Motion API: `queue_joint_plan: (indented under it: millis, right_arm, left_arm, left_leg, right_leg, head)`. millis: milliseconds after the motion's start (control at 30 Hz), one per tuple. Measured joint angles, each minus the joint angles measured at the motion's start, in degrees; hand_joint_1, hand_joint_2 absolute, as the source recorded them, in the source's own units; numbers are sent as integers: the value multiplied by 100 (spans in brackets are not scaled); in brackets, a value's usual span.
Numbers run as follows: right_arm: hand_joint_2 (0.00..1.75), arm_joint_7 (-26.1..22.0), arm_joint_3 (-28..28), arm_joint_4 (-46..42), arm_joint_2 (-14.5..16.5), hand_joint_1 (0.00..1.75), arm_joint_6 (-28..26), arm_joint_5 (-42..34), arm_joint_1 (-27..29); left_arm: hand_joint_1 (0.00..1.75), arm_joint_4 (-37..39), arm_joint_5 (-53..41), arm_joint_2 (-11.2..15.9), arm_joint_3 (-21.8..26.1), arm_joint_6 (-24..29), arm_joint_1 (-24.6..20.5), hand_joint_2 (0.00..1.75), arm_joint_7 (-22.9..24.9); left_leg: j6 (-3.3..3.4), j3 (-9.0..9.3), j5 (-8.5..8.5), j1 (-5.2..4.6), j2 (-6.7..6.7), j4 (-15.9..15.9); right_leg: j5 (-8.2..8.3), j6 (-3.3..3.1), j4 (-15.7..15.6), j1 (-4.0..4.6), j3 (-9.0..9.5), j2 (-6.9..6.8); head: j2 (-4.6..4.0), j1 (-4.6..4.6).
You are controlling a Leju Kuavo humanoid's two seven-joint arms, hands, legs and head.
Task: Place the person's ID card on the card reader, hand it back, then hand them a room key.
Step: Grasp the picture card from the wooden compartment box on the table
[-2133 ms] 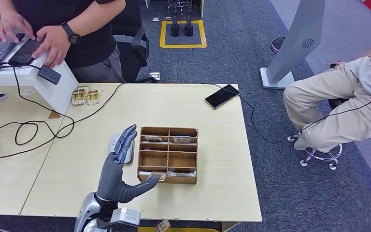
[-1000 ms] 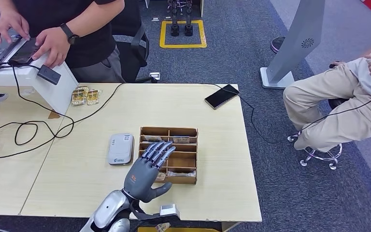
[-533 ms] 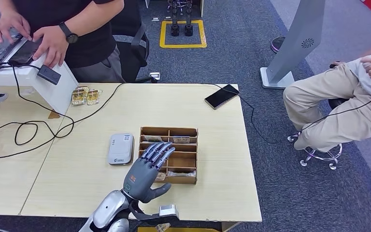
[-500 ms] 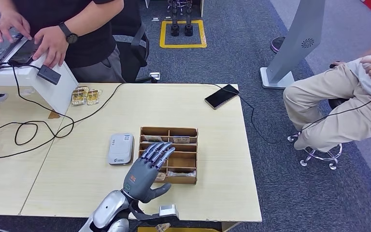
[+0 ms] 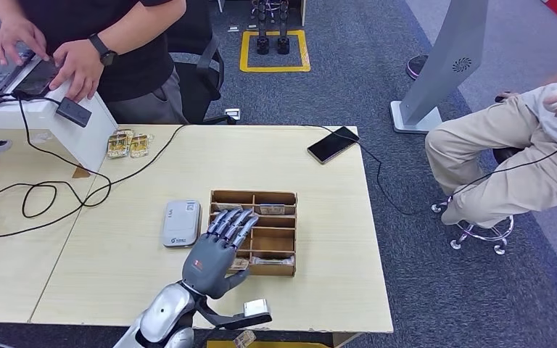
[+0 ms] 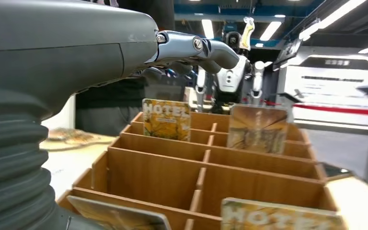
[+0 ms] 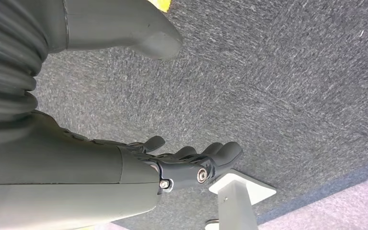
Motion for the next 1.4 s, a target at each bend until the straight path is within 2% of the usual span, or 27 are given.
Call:
queue_joint_plan:
  millis: [133,300,533,967,1000,1100,1133,1400]
  right_arm:
    - [175,236,0,-91,1,0,0,-42,58]
    - [175,443,0,-216,5,0,0,-85,158]
    - [175,487,0,-310,14,0,-1,-48,204]
    - [175,431,0,-329,15,0,-2,-25,209]
    - [175,427,0,-329,15,0,-2,-22,209]
    - [175,403,0,-329,15,0,-2,-20,209]
    - [175,386,0,-329,15,0,-2,-25,208]
    - [175,292,0,-328,15,0,-2,-22,202]
  left_arm:
    - [0,118,-1311,-37,3,-46,-58,175,1296]
    - [0,117,-1561,-217,38,-405,-41,175,2016]
    - [0,116,-1543,-338,51,-519,-23,175,1978]
    - [0,116,-1529,-361,57,-513,-23,175,1883]
    - [7,116,-1525,-361,57,-508,-23,175,1868]
    - [136,116,-1512,-361,62,-462,-22,175,1809]
    - [173,116,-1510,-361,64,-429,-20,175,1793]
    - [175,123,-1547,-333,76,-270,-12,175,1656]
  left_leg:
    - [0,-1,0,0,-1,0]
    - [0,-4,0,0,-2,0]
    - [0,-3,0,0,-2,0]
    - [0,-3,0,0,-1,0]
    - [0,-3,0,0,-1,0]
    - [0,-3,0,0,-1,0]
    - [0,-3,0,0,-1,0]
    - [0,-3,0,0,-2,0]
  right_leg:
    - [0,0,0,0,0,-1]
    - [0,0,0,0,0,-3]
    - [0,0,0,0,0,-2]
    - [0,0,0,0,0,-2]
    - [0,0,0,0,0,-2]
    - [0,0,0,0,0,-2]
    - [0,0,0,0,0,-2]
    - [0,0,0,0,0,-2]
  head:
    - [0,0]
    - [0,1]
    - [0,1]
    - [0,0]
    - [0,0]
    - [0,1]
    - [0,1]
    - [0,0]
